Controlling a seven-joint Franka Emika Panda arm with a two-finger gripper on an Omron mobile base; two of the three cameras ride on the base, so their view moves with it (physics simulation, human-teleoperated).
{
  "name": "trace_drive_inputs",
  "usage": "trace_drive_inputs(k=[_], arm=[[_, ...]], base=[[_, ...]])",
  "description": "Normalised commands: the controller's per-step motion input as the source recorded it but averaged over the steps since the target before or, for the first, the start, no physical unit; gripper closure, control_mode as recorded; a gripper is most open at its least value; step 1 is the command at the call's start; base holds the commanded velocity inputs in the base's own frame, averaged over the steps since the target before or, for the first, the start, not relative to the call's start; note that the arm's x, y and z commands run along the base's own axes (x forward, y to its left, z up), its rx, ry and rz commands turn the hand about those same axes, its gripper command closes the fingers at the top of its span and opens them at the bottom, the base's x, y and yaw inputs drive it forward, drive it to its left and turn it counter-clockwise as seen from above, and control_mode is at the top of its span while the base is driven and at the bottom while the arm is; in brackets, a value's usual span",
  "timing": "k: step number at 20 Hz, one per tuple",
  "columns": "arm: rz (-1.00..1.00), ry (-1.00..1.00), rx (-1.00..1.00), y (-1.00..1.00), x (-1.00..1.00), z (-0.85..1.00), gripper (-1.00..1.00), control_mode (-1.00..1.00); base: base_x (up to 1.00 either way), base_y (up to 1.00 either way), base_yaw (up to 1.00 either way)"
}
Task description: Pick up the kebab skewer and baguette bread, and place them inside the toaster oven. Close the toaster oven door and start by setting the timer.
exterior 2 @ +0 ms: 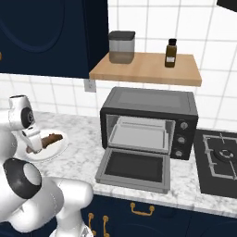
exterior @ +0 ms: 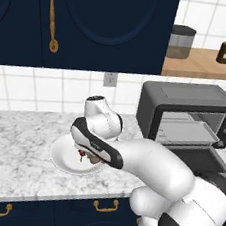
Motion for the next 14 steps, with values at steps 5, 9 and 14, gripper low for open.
trace_drive_inputs(k=[5,9,14], arm=[[0.27,0.05,0.00,-1.00,-0.37,0.57,1.00,-1.00],[0.27,0.06,0.00,-1.00,-0.11,0.38,1.00,-1.00],[0.24,0.02,0.00,-1.00,-0.13,0.14,1.00,-1.00]], base=[[0.00,0.00,0.00],[0.00,0.00,0.00],[0.00,0.00,0.00]])
